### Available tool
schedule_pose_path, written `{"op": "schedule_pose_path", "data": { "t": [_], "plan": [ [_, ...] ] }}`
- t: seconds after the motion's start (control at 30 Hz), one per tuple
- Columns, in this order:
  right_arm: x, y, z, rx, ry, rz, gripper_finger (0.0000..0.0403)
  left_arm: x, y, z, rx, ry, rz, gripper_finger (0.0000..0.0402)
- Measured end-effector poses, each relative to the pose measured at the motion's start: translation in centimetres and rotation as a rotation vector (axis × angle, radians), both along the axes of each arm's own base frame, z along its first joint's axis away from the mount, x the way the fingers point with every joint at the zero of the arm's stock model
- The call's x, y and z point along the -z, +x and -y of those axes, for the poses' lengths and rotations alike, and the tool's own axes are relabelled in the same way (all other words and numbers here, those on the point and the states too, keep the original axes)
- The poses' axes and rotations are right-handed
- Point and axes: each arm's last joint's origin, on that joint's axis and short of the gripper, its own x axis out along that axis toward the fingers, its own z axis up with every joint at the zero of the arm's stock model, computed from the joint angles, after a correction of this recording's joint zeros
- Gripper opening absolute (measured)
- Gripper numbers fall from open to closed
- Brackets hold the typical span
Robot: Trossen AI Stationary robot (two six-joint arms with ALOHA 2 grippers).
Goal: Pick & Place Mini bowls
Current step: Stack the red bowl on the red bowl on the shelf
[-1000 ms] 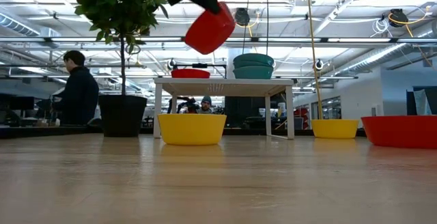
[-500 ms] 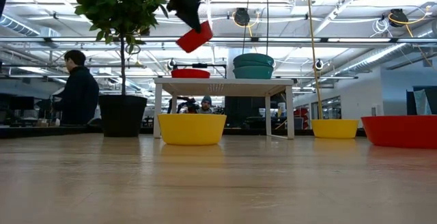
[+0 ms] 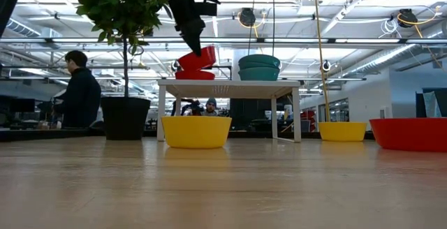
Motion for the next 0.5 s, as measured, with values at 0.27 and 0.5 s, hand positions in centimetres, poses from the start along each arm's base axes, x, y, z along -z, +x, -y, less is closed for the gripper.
{"op": "schedule_pose_path", "data": {
  "t": [0.27, 0.5],
  "plan": [
    [0.0, 0.0, 0.4, 0.012, -0.006, -0.005, 0.0167, 0.6, -0.1, -0.2, -0.019, -0.027, -0.035, 0.0019],
    [0.0, 0.0, 0.4, 0.002, -0.039, -0.021, 0.0167, 1.6, 0.4, -0.3, -0.018, -0.047, -0.066, 0.0017]
  ]
}}
